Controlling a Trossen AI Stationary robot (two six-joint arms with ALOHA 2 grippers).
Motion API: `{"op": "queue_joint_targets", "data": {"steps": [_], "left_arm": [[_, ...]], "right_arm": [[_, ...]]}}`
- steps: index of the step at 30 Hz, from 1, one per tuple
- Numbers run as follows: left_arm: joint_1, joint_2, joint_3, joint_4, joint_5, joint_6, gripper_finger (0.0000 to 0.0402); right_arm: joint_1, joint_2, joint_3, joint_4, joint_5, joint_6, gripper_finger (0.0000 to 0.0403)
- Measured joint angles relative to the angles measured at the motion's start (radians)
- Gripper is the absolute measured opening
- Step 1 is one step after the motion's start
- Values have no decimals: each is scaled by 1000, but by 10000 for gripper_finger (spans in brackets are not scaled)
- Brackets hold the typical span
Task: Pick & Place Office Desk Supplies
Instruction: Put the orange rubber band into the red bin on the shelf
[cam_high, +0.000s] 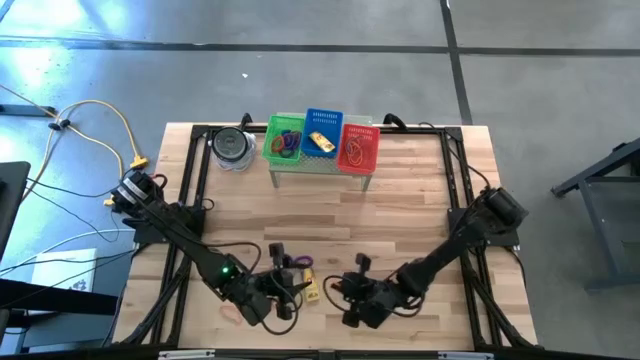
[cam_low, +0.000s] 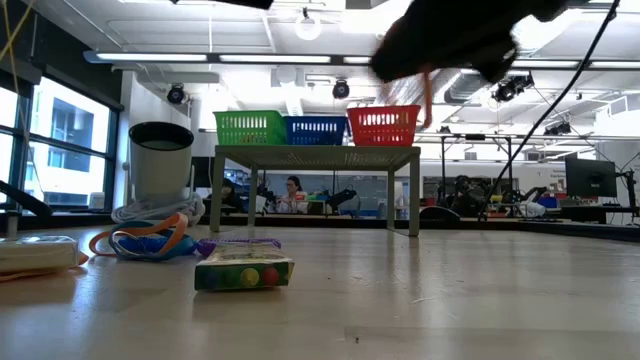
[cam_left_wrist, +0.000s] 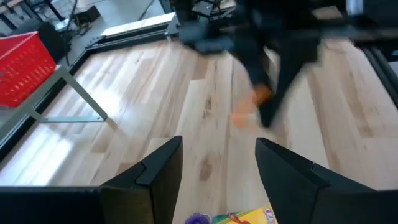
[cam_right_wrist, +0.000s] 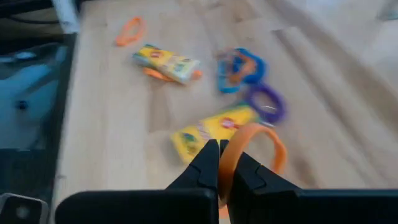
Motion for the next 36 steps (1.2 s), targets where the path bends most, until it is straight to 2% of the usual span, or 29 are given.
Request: {"op": "queue_joint_targets", "data": {"steps": [10,14,17,22,26,29,31,36], "left_arm": [[-74,0,0,-1,11,-28,193],[-97,0,-7,-11,12,-64,193],[-106,0,-8,-45,51,-99,193],[-107,0,-16,-63,147,-113,193],[-106,0,-33,-65,177,-113,193],[-106,0,-44,-68,177,-113,193],[-106,0,-48,-67,177,-113,193],[-106,0,-51,-76,200,-116,193]], "right_arm": [[121,-224,0,-391,276,183,2],[113,-334,0,-467,387,191,2],[56,-421,0,-469,415,114,2],[-133,-588,0,-466,349,-58,2],[-358,-671,1,-465,216,-98,2],[-519,-669,2,-420,89,-191,2],[-588,-640,1,-376,57,-232,2],[-755,-540,0,-311,-83,-243,2]]}}
